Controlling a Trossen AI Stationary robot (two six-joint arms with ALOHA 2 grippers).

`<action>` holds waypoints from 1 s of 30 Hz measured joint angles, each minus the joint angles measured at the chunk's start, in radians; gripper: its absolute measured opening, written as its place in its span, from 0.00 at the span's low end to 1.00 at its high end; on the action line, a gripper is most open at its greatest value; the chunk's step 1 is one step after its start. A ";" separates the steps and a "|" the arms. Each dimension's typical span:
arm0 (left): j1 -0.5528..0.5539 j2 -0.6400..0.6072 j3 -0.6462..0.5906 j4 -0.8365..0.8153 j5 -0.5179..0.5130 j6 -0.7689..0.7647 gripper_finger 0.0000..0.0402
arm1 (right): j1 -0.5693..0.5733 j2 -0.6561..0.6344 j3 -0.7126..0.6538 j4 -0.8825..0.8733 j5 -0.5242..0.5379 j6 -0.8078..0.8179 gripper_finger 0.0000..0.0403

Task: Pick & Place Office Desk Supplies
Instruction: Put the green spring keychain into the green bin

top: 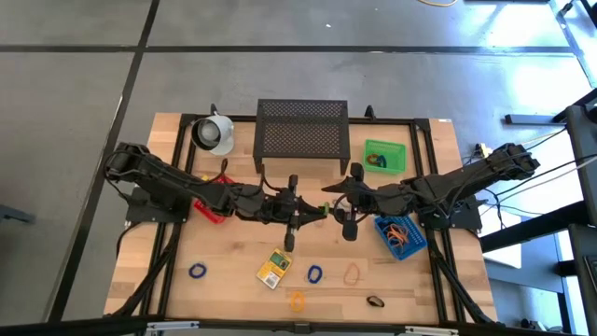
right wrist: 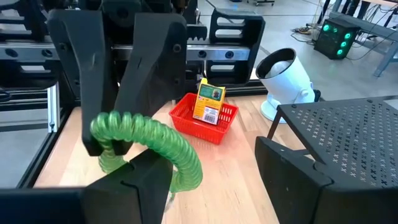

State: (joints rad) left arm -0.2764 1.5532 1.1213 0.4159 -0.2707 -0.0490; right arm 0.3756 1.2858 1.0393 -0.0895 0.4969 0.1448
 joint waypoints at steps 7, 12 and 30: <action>0.000 0.000 0.000 0.000 -0.001 -0.005 0.04 | 0.000 0.000 0.000 0.000 0.000 0.004 0.51; 0.000 0.000 0.000 0.000 -0.004 -0.005 0.04 | 0.000 0.000 0.000 0.000 0.000 0.004 0.30; 0.016 0.000 0.000 -0.005 -0.117 -0.069 0.24 | -0.003 0.000 0.000 -0.044 0.034 0.136 0.03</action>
State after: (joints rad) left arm -0.2605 1.5532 1.1213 0.4110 -0.3880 -0.1181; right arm 0.3727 1.2861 1.0393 -0.1332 0.5310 0.2812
